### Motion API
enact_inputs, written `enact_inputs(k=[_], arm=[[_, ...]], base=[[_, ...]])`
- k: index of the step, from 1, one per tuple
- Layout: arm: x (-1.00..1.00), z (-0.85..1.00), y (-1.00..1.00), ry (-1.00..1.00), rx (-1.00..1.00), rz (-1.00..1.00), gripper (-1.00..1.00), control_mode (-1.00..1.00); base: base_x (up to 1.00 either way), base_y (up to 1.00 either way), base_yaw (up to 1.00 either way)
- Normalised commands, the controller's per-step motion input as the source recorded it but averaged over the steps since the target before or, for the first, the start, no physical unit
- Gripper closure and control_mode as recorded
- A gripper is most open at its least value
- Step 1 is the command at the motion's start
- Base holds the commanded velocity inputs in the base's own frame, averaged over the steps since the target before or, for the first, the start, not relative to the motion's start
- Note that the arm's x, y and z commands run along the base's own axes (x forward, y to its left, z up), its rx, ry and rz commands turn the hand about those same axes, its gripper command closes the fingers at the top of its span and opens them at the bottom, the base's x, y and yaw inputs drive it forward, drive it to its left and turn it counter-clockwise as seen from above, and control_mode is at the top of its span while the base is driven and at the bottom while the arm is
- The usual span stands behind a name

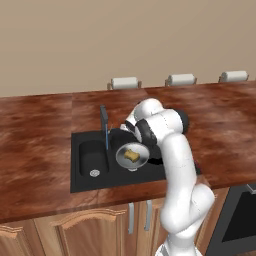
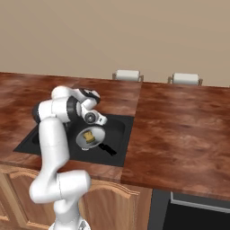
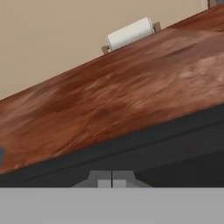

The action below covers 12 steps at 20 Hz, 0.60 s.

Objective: Pick the pan and sponge and place them into the sink. Then turn on the water.

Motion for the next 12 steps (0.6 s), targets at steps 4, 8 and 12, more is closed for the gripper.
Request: enact_inputs(k=[4, 8, 12], arm=[[-0.25, 0.56, -0.44, -0.07, 0.02, 0.00, 1.00, -1.00], [-0.32, 0.62, -0.41, -0.06, 0.02, 0.00, 1.00, -1.00], [-0.43, 0.62, -0.33, -0.05, 0.03, 0.00, 1.00, -1.00]], base=[[0.00, 0.00, 0.00], [0.00, 0.00, 0.00], [0.00, 0.00, 0.00]])
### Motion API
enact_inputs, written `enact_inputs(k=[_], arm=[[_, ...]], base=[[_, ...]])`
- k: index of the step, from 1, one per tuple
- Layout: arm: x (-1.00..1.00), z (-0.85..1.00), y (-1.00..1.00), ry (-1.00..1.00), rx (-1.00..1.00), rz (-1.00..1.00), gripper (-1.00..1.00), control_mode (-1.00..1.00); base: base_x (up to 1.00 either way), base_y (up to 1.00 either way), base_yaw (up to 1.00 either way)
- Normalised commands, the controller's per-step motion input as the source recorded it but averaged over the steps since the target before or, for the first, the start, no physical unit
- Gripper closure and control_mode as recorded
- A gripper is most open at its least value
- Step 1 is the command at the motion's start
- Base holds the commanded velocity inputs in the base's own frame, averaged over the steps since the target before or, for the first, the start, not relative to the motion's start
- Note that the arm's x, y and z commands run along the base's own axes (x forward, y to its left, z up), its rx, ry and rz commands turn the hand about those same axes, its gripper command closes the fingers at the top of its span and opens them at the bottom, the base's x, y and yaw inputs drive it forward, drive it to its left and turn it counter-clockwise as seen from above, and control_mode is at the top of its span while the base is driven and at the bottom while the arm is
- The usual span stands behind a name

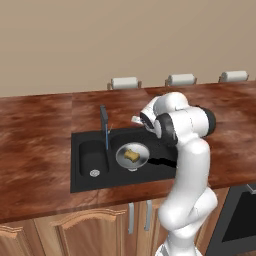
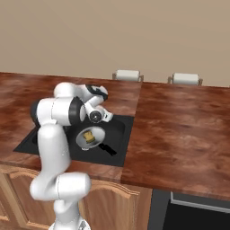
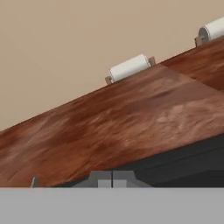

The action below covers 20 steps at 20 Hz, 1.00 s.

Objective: Pick the pan and sponge and place them into the sink. Then turn on the water.

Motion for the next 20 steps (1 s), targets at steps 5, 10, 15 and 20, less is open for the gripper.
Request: enact_inputs(k=[5, 10, 15, 20], arm=[[-0.52, 0.62, -0.16, -0.05, 0.04, 0.00, 1.00, -1.00], [-0.52, 0.62, -0.11, -0.03, 0.06, 0.00, 1.00, -1.00], [-0.37, 0.56, 0.10, 0.00, 0.04, -0.03, 1.00, -1.00], [0.12, 0.23, 0.10, 0.17, -0.05, -0.09, 1.00, -1.00]], base=[[0.00, 0.00, 0.00], [0.00, 0.00, 0.00], [0.00, 0.00, 0.00], [0.00, 0.00, 0.00]])
